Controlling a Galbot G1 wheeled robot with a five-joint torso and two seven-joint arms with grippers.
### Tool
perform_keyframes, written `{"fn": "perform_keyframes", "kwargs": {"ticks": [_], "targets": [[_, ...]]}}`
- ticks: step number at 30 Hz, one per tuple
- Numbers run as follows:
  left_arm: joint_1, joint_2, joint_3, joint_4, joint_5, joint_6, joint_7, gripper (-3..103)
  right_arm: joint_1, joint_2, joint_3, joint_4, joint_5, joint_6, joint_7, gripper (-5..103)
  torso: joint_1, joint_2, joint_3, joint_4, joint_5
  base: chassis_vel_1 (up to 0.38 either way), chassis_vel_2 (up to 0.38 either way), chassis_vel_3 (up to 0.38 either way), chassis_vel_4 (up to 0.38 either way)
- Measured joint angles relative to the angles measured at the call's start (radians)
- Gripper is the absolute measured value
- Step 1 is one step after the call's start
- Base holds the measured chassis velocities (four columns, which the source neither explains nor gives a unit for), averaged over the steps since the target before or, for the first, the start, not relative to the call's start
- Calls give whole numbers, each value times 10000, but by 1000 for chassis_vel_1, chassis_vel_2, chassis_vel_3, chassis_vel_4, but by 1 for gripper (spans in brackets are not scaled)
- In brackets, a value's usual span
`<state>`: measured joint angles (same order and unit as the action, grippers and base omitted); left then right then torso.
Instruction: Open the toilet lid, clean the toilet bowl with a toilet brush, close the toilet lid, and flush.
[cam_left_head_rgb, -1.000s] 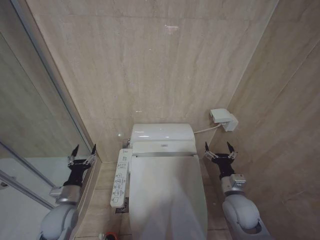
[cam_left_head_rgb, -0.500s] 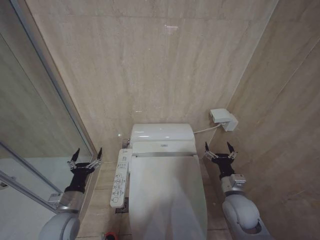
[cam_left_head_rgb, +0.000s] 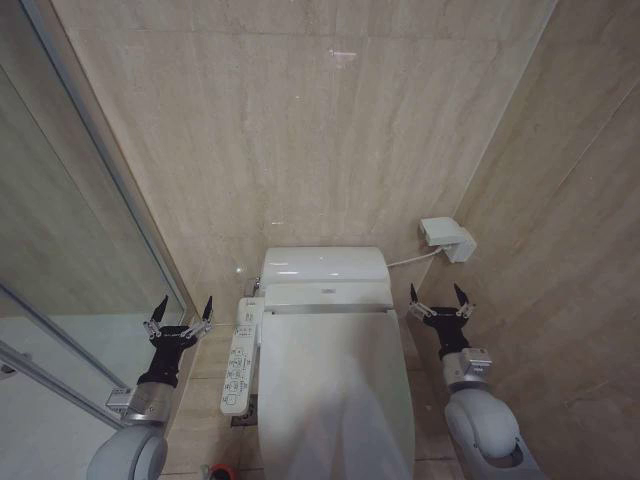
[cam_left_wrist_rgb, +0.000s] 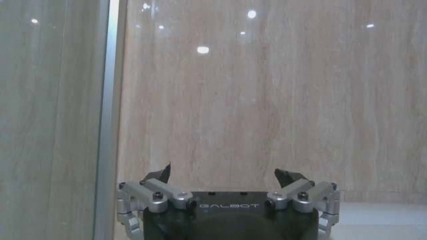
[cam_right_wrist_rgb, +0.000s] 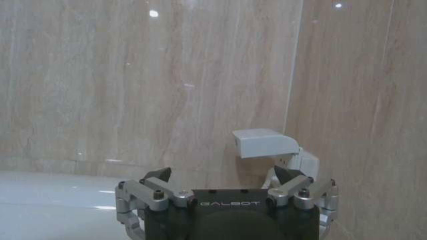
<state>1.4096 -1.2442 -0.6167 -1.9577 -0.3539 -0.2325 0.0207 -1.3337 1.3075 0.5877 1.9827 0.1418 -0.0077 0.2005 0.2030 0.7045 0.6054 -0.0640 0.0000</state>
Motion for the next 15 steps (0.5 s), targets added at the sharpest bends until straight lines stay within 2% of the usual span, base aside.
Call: {"fn": "perform_keyframes", "kwargs": {"ticks": [15], "targets": [[-23, 46, -58, 98, 69, -49, 64, 100, 0, 0, 0, 0, 0, 0, 0, 100, 0, -1, 0, 0, 0, 0, 0, 0, 0]]}}
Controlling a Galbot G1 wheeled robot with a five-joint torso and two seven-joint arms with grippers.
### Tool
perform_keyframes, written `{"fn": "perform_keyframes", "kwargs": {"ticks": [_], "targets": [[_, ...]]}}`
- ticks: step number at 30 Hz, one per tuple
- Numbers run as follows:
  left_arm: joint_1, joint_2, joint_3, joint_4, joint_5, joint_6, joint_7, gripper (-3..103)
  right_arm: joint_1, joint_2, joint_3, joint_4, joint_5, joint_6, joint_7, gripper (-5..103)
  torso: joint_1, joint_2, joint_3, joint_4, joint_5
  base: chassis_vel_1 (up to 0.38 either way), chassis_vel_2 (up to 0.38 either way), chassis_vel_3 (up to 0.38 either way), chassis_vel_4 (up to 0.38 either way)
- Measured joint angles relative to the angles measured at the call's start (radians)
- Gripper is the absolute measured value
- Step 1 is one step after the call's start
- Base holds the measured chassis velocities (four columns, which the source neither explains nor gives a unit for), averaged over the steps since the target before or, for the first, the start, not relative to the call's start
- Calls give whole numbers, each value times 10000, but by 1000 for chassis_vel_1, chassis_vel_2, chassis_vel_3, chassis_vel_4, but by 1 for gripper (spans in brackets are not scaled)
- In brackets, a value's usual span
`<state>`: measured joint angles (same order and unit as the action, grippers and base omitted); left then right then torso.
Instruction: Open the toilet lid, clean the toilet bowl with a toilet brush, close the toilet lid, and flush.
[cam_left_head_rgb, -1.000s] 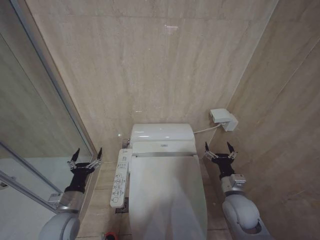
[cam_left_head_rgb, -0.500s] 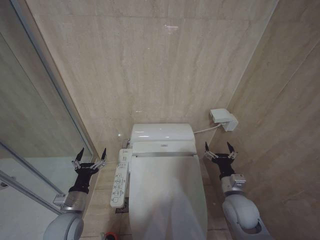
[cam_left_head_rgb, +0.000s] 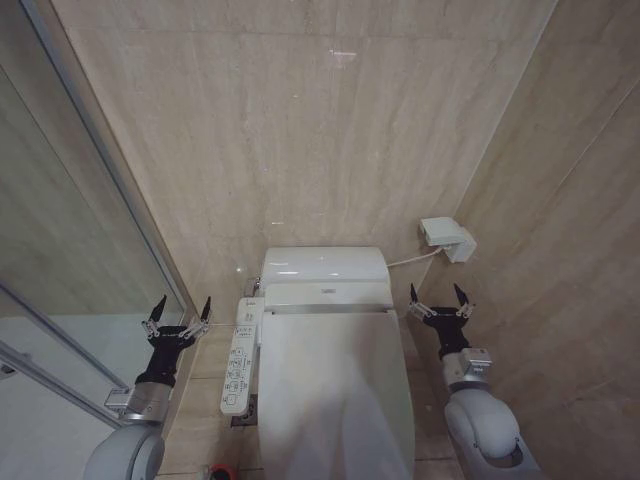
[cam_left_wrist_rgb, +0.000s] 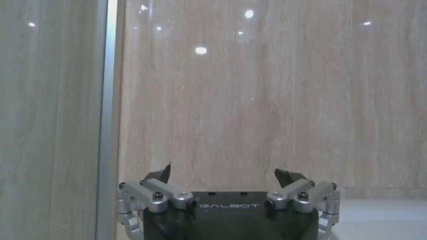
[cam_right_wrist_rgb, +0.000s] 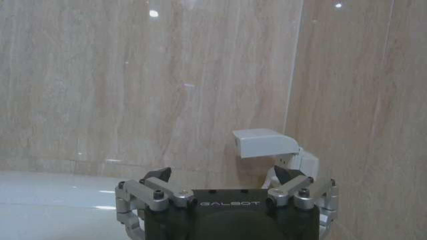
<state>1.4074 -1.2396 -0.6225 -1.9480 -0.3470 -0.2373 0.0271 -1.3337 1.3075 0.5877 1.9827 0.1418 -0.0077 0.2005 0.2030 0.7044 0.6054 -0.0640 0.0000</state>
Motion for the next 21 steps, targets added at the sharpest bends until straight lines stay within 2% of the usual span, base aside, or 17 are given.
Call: {"fn": "perform_keyframes", "kwargs": {"ticks": [13, 21], "targets": [[-3, 1, -1, 8, 1, 0, 2, 100, 1, 0, 0, 0, 0, 0, 0, 100, 3, -1, 2, 2, -1, 21, -21, -18, 18], [-3, 1, -1, 9, 1, 2, 1, 100, 1, 0, 0, 0, 0, 0, 0, 100, 1, 0, 1, 0, 0, 171, -177, -164, 166]]}}
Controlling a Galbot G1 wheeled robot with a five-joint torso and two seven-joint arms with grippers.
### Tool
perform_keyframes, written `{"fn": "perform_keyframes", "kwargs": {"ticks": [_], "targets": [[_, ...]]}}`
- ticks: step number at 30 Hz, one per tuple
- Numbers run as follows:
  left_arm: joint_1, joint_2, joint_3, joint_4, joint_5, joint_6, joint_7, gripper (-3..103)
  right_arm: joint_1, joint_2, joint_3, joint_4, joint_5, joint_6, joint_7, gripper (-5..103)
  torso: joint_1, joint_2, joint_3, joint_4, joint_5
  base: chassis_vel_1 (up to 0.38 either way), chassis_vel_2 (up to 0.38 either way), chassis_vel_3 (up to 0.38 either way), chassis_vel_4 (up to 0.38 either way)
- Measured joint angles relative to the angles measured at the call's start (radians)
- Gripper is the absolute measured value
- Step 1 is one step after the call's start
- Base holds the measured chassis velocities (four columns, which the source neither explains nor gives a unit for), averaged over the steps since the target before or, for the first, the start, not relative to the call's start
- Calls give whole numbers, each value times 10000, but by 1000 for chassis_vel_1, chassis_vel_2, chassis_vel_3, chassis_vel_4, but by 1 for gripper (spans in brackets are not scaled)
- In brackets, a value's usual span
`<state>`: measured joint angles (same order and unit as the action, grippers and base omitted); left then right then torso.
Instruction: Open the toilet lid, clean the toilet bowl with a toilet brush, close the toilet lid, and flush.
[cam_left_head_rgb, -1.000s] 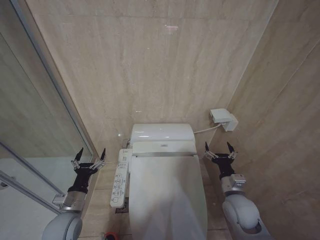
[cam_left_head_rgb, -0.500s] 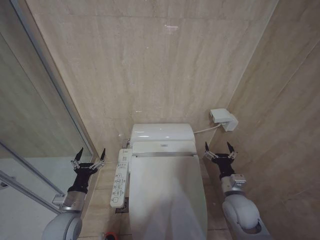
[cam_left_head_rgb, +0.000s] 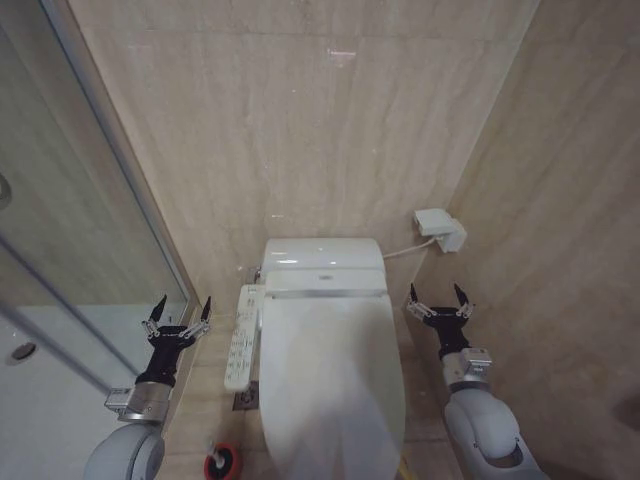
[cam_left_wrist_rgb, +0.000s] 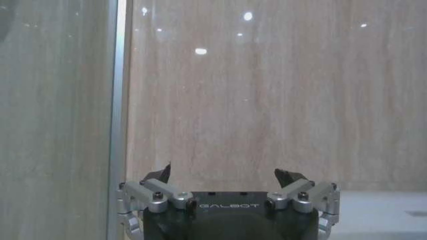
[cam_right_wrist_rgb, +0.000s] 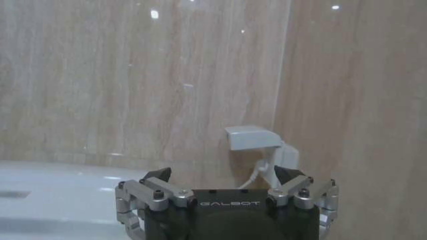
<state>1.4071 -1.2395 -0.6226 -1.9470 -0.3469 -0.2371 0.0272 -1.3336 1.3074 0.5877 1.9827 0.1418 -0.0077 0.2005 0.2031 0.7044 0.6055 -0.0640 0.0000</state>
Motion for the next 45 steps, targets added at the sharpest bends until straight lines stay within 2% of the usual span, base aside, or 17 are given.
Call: {"fn": "perform_keyframes", "kwargs": {"ticks": [22, 26, 33, 35, 39, 45], "targets": [[0, -1, 2, 1, -3, 4, -1, 100, -1, 0, 1, -1, 0, 0, 1, 100, -6, 2, -3, -3, 3, 321, -315, -317, 317], [1, -1, 2, 1, -3, 5, -1, 100, -1, 0, 0, 0, 0, 0, 0, 100, -2, 0, 0, 2, 1, 369, -360, -361, 356], [2, -1, 2, 0, -3, 4, -1, 100, -3, 0, 0, 0, 0, 0, 0, 100, -12, 6, -6, -4, 4, 312, -311, -312, 300], [4, -2, 1, 1, -4, 4, -2, 100, -3, 1, 0, 0, 0, 0, 0, 100, -10, 5, -4, 4, -3, 153, -127, -193, 187], [1, -1, 4, 0, -4, 4, 0, 100, -2, 0, 1, 0, 0, 0, 1, 100, -6, 4, -2, -6, -2, 51, -3, -45, 62], [-4, -1, 2, 0, -3, 4, -2, 100, 3, 0, 0, -1, 0, 0, 0, 100, 9, -3, 3, 3, 1, -85, 24, 78, -52]]}}
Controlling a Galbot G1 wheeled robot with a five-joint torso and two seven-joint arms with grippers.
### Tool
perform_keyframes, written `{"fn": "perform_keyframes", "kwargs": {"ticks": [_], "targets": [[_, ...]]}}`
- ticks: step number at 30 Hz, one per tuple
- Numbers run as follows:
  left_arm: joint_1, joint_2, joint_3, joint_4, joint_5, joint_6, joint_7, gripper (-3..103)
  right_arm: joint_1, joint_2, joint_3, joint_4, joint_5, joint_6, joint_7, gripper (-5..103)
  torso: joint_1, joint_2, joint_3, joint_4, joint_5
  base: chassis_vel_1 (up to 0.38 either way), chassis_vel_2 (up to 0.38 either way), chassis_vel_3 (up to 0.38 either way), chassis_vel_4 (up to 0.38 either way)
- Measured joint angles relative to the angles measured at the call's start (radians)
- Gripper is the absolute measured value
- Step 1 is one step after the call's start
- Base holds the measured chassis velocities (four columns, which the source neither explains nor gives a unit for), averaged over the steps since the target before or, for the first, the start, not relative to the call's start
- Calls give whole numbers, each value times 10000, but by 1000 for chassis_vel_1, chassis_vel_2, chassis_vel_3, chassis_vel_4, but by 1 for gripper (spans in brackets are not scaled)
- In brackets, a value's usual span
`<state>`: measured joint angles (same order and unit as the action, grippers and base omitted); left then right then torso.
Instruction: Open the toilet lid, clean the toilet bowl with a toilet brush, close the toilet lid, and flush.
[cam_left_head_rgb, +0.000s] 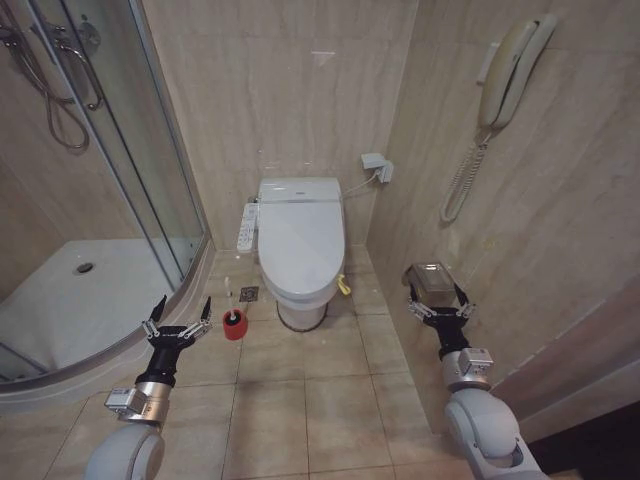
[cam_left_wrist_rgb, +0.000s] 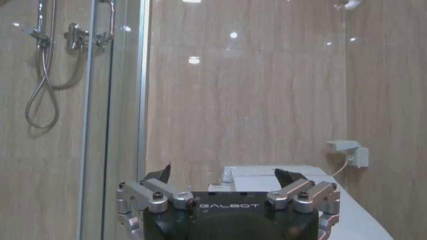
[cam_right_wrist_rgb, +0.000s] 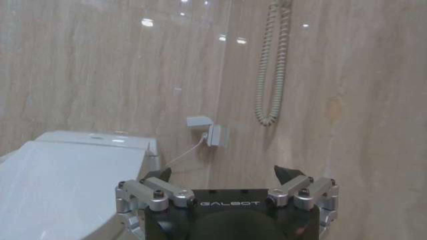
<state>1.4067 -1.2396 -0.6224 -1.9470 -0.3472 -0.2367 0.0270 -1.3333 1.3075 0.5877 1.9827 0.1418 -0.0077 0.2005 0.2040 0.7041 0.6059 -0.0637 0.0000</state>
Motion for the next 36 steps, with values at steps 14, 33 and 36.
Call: {"fn": "perform_keyframes", "kwargs": {"ticks": [14, 33, 36], "targets": [[5, 0, -1, 0, 0, 0, 0, 100, -3, 0, 0, -1, 0, 0, 0, 100, -12, 3, -4, -4, 0, -8, 9, 10, -6], [5, 0, -1, 0, 0, 0, 0, 100, -3, 0, 0, 0, 0, 0, 0, 100, -11, 3, -4, -4, 0, 0, 0, 0, 0], [5, 0, -1, 0, 0, 0, 0, 100, -3, 0, 0, 0, 0, 0, 0, 100, -11, 3, -4, -4, -1, 0, 0, 0, 0]]}}
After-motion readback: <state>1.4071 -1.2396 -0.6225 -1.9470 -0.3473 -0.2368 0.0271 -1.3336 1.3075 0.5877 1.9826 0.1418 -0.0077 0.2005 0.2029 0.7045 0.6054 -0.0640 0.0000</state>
